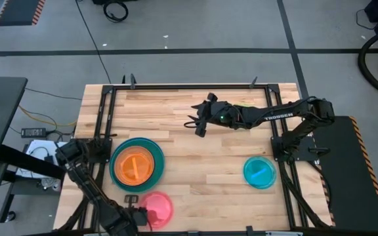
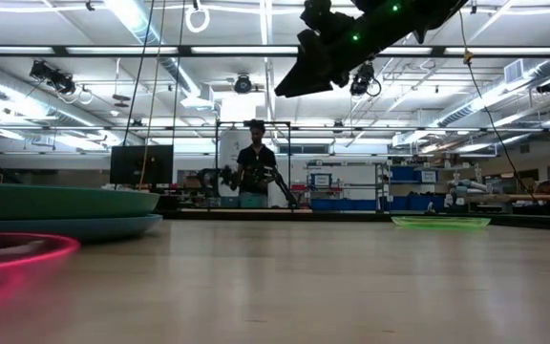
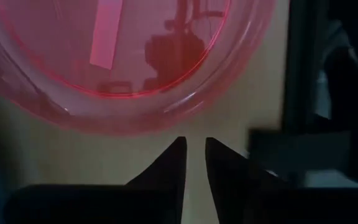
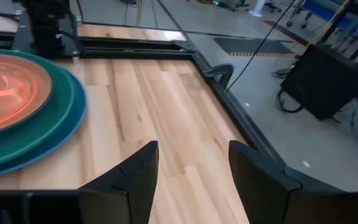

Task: Stack plastic plates
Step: Stack the pink plate on top of the orange plate

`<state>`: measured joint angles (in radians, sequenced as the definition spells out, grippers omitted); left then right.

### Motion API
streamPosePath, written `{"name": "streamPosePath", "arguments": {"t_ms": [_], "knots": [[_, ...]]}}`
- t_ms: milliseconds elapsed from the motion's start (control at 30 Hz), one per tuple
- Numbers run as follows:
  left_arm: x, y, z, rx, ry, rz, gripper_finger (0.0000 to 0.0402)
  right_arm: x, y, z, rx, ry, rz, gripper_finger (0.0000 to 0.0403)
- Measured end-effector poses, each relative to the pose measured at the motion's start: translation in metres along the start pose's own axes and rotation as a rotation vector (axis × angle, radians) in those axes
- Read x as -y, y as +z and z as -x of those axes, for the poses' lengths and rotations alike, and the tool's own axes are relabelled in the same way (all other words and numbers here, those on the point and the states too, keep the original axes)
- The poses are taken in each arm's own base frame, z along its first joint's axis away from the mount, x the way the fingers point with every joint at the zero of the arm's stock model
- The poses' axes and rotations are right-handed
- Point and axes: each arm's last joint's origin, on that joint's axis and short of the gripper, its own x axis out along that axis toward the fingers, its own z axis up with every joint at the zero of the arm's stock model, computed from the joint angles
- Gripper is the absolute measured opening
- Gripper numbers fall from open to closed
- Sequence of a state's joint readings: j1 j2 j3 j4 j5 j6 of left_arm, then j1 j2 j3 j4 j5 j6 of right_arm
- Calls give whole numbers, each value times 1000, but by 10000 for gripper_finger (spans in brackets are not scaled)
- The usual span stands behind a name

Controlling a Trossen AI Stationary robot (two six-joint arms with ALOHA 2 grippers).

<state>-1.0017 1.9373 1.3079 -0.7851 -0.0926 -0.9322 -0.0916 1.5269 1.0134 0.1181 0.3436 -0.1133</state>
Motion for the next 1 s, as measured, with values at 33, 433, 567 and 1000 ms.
{"name": "streamPosePath", "arguments": {"t_ms": [33,433,567,1000], "knots": [[-2,3,0,11,10,-30,65,-2,0,0,-5,10,-2,205],[-33,35,4,41,177,-297,56,-24,-15,10,-158,43,30,205],[-33,42,10,51,172,-356,56,-32,-22,15,-229,25,13,205],[-24,33,11,51,194,-617,132,-57,-31,33,-297,-49,-14,205]]}}
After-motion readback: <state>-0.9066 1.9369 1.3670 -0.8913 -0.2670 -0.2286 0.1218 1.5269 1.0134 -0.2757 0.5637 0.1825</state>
